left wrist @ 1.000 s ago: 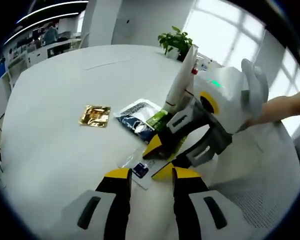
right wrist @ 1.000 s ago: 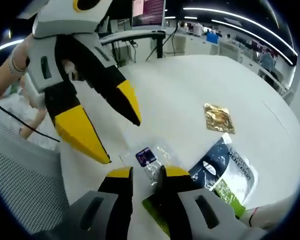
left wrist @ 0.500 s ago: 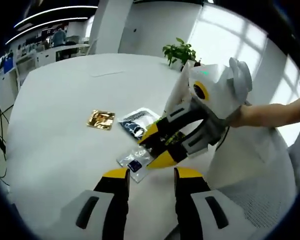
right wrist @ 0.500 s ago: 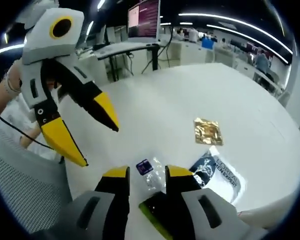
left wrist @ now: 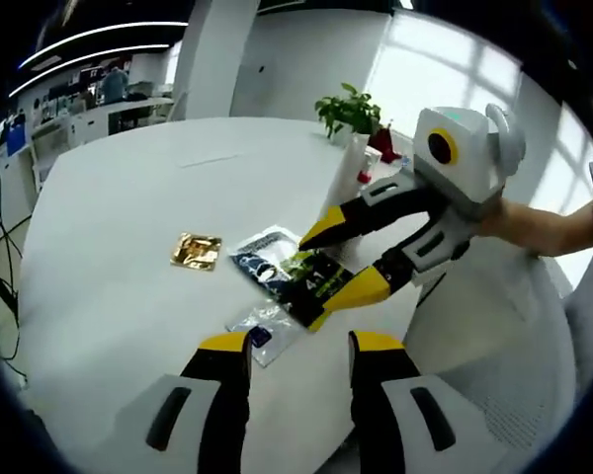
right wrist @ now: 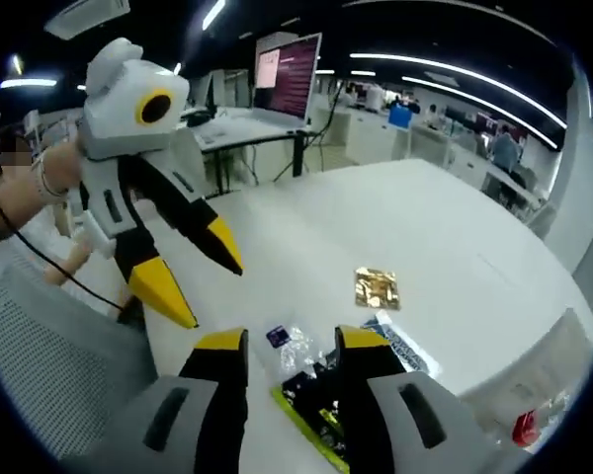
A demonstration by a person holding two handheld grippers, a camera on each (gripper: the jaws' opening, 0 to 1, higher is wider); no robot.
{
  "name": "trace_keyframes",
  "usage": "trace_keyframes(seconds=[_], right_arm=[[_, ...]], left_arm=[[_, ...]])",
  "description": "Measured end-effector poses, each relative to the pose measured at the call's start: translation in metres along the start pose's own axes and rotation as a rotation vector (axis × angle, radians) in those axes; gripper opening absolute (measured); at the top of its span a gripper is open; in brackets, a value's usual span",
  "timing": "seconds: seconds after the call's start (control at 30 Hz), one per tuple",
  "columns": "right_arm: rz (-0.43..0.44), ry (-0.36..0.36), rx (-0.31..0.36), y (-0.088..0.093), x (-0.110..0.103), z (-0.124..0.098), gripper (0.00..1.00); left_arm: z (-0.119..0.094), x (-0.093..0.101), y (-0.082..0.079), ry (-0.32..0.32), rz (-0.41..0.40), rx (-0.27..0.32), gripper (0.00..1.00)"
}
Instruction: Arrange the skincare products in the storage area until every visible bottle or jar stands upright without overlapping.
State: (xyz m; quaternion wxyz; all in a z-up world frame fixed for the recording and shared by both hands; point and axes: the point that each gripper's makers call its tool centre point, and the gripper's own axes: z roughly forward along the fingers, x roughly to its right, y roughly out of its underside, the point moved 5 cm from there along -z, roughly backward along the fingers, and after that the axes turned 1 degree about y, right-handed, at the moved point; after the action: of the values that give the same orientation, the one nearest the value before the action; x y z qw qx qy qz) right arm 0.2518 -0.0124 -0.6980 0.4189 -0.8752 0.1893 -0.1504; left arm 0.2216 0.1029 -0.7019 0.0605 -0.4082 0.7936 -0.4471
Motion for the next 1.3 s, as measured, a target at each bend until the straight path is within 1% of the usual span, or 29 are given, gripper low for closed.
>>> trace_keyframes(seconds=[0.07, 0.13, 0.2, 0.27, 0.33, 0.5, 0.57, 0.67, 0.73, 0.77, 0.93, 1.1, 1.17, 1.3], right_arm=[[-0.002, 0.016, 0.010, -0.002, 0.001, -0.010, 0.37], [0.004, 0.043, 0.021, -0.003, 0.005, -0.020, 0.41], [0.023, 0.065, 0.027, -0.002, 0.008, -0.028, 0.43], [0.039, 0.085, 0.037, -0.002, 0.012, -0.036, 0.46], [0.046, 0.102, 0.028, 0.001, 0.016, -0.042, 0.50], [0.042, 0.166, 0.012, 0.011, 0.026, -0.057, 0.55], [0.056, 0.187, 0.008, 0.016, 0.031, -0.062, 0.58], [0.084, 0.214, 0.009, 0.021, 0.037, -0.070, 0.58], [0.101, 0.237, 0.010, 0.026, 0.041, -0.076, 0.62], [0.104, 0.254, 0.008, 0.028, 0.043, -0.079, 0.64], [0.116, 0.290, 0.002, 0.036, 0.049, -0.092, 0.70], [0.093, 0.322, -0.025, 0.045, 0.054, -0.104, 0.78], [0.110, 0.333, -0.026, 0.048, 0.057, -0.109, 0.79], [0.114, 0.351, -0.035, 0.052, 0.060, -0.117, 0.83]], left_arm=[[-0.002, 0.004, -0.002, 0.000, 0.004, 0.005, 0.33], [-0.003, 0.007, -0.004, -0.002, 0.009, 0.011, 0.33], [-0.004, 0.003, -0.005, -0.003, 0.008, 0.013, 0.34], [-0.004, 0.006, -0.006, -0.007, 0.010, 0.016, 0.34], [-0.003, 0.005, -0.005, -0.005, 0.008, 0.018, 0.34], [-0.004, 0.005, -0.008, -0.004, 0.015, 0.024, 0.35], [-0.005, 0.005, -0.009, -0.006, 0.015, 0.028, 0.37], [-0.004, 0.005, -0.010, -0.009, 0.021, 0.030, 0.40], [-0.004, 0.005, -0.010, -0.007, 0.025, 0.029, 0.41], [-0.004, 0.005, -0.010, -0.009, 0.027, 0.029, 0.42], [-0.005, 0.006, -0.011, -0.011, 0.035, 0.029, 0.45], [-0.007, 0.006, -0.014, -0.022, 0.038, 0.037, 0.51], [-0.008, 0.007, -0.013, -0.030, 0.046, 0.033, 0.54], [-0.009, 0.007, -0.015, -0.050, 0.061, 0.034, 0.63]])
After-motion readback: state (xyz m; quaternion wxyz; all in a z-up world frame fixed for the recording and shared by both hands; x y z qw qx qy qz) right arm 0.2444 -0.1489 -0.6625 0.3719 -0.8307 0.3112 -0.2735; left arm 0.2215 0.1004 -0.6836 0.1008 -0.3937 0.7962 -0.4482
